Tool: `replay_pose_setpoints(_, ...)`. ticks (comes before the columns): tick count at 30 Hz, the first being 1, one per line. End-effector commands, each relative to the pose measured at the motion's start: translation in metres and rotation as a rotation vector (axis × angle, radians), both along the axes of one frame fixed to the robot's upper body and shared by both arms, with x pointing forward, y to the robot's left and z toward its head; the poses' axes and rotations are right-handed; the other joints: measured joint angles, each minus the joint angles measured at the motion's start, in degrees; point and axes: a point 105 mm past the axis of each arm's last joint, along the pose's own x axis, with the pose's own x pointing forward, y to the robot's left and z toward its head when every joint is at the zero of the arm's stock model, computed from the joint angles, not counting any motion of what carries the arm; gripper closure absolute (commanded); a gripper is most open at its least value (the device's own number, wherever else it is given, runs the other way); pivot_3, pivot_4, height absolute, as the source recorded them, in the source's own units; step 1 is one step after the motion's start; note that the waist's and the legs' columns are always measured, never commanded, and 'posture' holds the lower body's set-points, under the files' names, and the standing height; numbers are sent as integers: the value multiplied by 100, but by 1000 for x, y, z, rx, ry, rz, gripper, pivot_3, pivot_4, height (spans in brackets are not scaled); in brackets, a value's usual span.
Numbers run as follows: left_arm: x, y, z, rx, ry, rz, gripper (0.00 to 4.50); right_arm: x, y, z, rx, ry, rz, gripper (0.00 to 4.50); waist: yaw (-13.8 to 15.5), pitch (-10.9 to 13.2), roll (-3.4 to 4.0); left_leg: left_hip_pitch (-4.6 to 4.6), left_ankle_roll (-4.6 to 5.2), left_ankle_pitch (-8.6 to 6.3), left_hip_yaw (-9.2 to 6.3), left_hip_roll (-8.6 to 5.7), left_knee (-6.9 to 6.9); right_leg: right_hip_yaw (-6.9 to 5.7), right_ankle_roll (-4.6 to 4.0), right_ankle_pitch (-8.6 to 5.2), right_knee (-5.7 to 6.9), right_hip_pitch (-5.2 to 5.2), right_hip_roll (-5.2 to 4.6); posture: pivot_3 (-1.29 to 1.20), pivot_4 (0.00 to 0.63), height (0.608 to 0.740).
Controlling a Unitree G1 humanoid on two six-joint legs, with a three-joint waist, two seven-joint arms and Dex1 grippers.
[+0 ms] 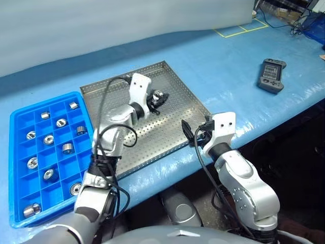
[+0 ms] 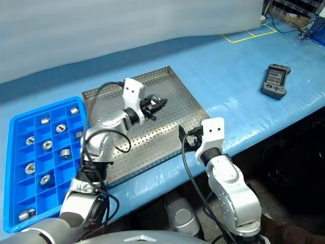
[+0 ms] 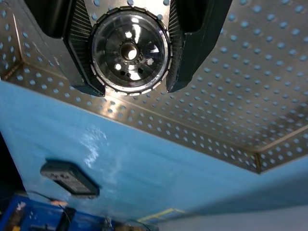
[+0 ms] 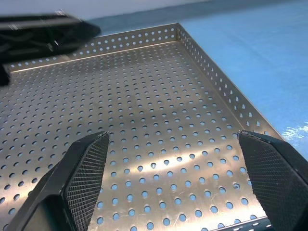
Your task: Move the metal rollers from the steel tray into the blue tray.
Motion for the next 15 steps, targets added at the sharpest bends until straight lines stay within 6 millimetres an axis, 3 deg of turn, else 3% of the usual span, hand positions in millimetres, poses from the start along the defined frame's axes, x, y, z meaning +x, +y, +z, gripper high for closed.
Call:
replay_pose_setpoints(1, -10, 27, 28, 42, -123, 63, 2785, 2, 11, 8, -4, -42, 59, 0, 24, 1, 2, 1, 0, 0, 1, 0, 0, 1, 0, 0, 0, -1, 0, -320, 150, 740)
replay_pose_setpoints(5, -29, 64, 41, 158, -239, 159, 2785, 5, 23, 6, 3, -35, 118, 0, 198, 2, 1, 0, 0, 0, 1, 1, -7, 2, 0, 0, -1, -3, -1, -258, 150, 740)
replay_pose_setpoints(8, -44, 78, 44, 164, -259, 178, 2785, 6, 29, 5, 10, -28, 149, 0, 442, 4, -1, -4, 0, 0, -3, 3, -9, -2, -4, -2, -2, -7, 0, -218, 150, 740)
replay_pose_setpoints(15, -84, 114, 14, 256, -140, 261, 2785, 6, 47, 3, 12, -9, 241, 0, 906, 4, -2, -14, -1, -1, -5, 2, -8, -8, -8, -6, -8, -14, -5, -164, 150, 740)
